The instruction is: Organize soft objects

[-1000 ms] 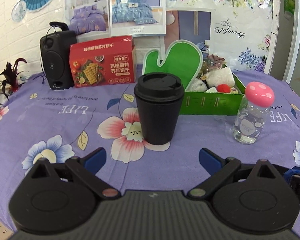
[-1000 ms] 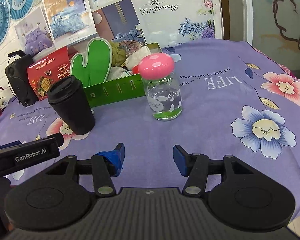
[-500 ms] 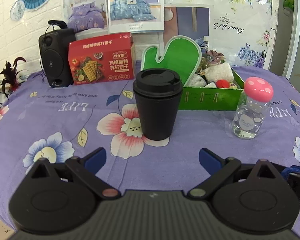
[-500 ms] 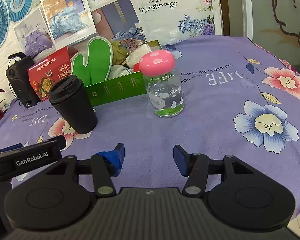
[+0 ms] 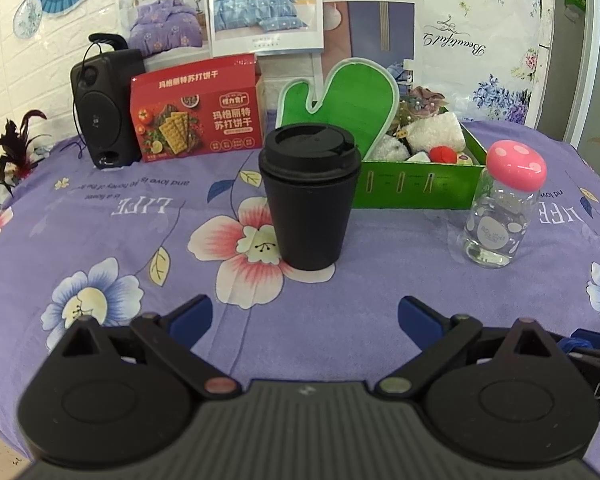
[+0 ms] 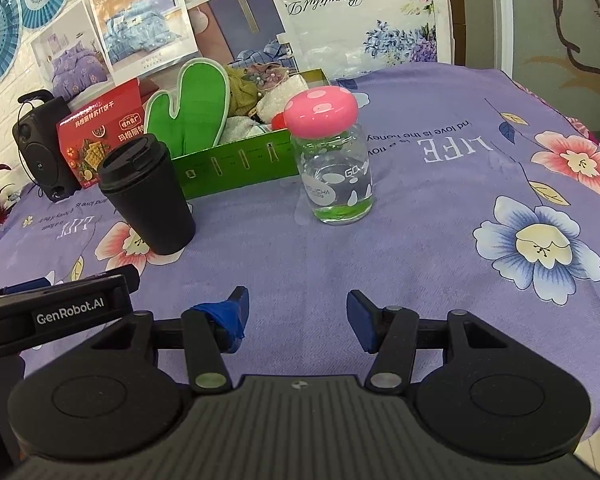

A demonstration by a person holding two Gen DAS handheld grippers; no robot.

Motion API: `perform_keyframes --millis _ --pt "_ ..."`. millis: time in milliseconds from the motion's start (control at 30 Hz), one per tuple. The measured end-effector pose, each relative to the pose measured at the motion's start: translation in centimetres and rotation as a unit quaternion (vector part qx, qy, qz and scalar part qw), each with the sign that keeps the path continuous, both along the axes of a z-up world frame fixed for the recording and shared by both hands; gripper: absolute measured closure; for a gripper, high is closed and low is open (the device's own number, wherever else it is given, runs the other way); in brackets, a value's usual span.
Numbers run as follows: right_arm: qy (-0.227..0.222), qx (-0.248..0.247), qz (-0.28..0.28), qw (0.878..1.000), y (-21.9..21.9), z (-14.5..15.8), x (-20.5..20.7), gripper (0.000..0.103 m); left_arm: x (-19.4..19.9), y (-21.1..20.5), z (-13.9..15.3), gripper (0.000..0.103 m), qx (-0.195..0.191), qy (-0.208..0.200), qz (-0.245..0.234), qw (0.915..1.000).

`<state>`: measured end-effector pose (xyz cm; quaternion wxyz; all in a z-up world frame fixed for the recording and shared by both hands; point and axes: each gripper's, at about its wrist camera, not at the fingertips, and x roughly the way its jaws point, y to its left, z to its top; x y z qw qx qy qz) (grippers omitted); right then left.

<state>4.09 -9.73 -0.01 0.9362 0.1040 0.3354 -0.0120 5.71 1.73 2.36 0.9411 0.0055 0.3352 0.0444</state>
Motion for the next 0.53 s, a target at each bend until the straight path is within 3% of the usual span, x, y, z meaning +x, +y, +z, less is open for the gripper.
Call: perform_keyframes --millis 533 --pt "0.004 0.000 0.003 1.000 0.17 -0.20 0.03 0.064 -0.06 0.36 0.02 0.005 -0.002 -0.006 0.003 1.0000"
